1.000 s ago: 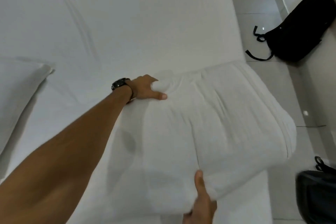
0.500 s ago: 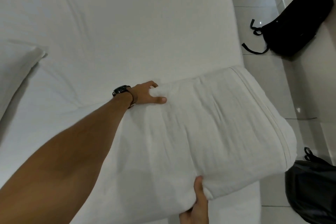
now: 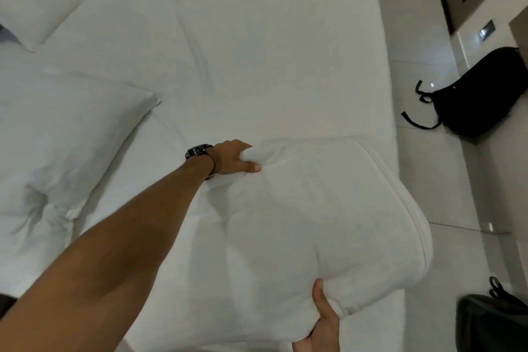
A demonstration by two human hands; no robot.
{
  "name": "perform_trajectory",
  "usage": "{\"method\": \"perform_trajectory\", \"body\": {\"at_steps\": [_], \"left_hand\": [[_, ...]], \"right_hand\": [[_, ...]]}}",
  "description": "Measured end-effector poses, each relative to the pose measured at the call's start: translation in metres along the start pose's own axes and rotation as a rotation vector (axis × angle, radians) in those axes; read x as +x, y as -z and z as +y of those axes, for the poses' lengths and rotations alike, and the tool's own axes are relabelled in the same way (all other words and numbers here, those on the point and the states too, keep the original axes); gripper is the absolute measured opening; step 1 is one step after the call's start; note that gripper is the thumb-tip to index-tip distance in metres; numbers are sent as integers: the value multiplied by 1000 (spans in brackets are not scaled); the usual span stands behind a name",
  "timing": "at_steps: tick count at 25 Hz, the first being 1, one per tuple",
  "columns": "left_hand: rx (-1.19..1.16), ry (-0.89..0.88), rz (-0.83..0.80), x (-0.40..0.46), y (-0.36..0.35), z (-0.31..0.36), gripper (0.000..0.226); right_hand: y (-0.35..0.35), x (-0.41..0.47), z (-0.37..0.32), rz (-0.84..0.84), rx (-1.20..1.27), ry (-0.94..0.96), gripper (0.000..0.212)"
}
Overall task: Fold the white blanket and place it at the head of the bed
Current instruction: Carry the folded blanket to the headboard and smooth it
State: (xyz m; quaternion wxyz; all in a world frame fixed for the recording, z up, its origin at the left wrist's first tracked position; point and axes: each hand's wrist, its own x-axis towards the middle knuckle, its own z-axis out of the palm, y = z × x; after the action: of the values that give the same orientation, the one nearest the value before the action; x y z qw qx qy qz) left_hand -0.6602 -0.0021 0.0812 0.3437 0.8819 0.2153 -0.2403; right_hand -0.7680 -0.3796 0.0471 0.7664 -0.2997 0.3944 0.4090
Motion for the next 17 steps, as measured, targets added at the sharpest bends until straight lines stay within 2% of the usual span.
{"method": "perform_trajectory", "body": {"at_steps": [1,2,4,5,6,7,8,10,13,15,17], "left_hand": [[-9,9,15,-25,11,-6,25],[-21,18,33,-52,24,-13,25],[-45,63,91,-111,43,-39,32],[-59,84,122,-142,52,-55,36],[-83,106,152,-174,61,-76,38],[-109,113,184,-203,69,-94,38],[-135,117,220,-230,77,-113,38],[-187,147,301,-298,95,-164,34],[-225,208,432,-398,121,-249,35],[-250,224,501,-460,137,-302,37],[-276,253,579,-522,151,-353,25]], "right_hand": [[-9,-19,8,-12,-24,-22,41],[-17,-33,17,-33,-39,-38,46],[-25,-53,43,-108,-90,-104,45],[-30,-62,61,-94,-146,-103,73],[-25,-66,80,-77,-192,-64,111],[-18,-67,96,-80,-207,-20,133],[-20,-70,113,-111,-256,-14,139],[-56,-76,163,-199,-388,-50,128],[-107,-93,247,-258,-378,-6,75],[-140,-110,305,-310,-425,-23,64],[-167,-119,363,-358,-483,-49,61]]}}
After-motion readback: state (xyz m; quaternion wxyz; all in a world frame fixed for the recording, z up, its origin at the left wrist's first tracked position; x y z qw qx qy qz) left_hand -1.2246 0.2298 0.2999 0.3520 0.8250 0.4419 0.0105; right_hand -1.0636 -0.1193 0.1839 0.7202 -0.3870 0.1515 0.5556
